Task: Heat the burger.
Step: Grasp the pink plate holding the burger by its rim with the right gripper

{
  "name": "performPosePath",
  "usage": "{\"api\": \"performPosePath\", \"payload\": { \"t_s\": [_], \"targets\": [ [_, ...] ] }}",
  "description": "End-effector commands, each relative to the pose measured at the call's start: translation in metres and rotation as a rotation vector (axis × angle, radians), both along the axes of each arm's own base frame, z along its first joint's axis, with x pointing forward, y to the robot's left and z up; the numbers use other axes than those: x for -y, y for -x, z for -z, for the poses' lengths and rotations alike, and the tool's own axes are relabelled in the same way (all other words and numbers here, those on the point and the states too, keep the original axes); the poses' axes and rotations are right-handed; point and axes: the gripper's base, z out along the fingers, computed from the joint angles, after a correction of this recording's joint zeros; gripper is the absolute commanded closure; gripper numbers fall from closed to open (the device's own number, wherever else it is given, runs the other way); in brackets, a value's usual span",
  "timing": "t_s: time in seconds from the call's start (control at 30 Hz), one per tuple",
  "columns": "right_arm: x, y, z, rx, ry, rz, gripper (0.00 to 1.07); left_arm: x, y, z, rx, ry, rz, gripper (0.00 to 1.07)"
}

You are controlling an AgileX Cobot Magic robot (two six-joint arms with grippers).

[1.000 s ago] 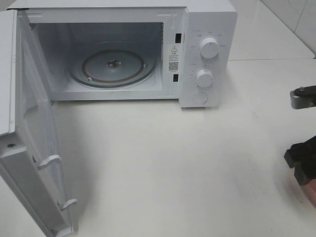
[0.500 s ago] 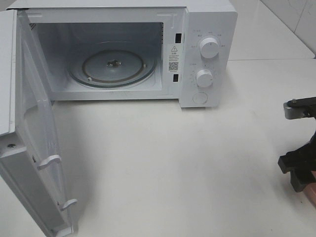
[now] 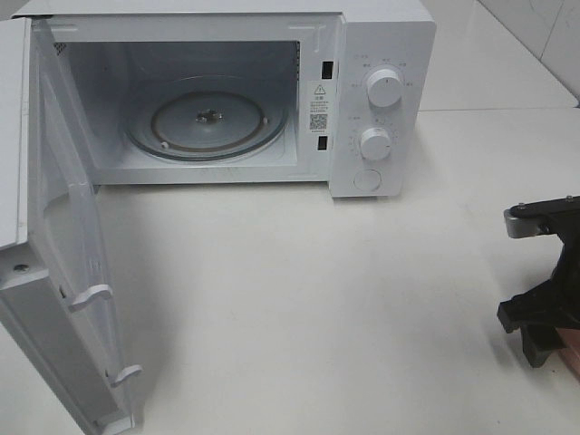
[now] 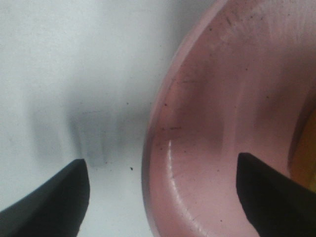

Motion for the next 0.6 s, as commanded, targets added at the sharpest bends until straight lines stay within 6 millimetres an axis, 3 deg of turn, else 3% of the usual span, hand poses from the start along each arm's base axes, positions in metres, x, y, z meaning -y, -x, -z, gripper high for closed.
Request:
{"api": "performPosePath", "payload": {
  "t_s": [0.03,0.6],
  "targets": [
    [0.002,0.001,0.003,0.005,-0.001,0.005,0.31,0.0,0.003,-0.001,0.028,-0.002,0.006,0.09],
    [0.001,-0.001,0.014,-0.022,-0.002,0.014,0.31,0.0,0.003,-0.001,0.028,-0.002,0.006,0.09]
  ]
}}
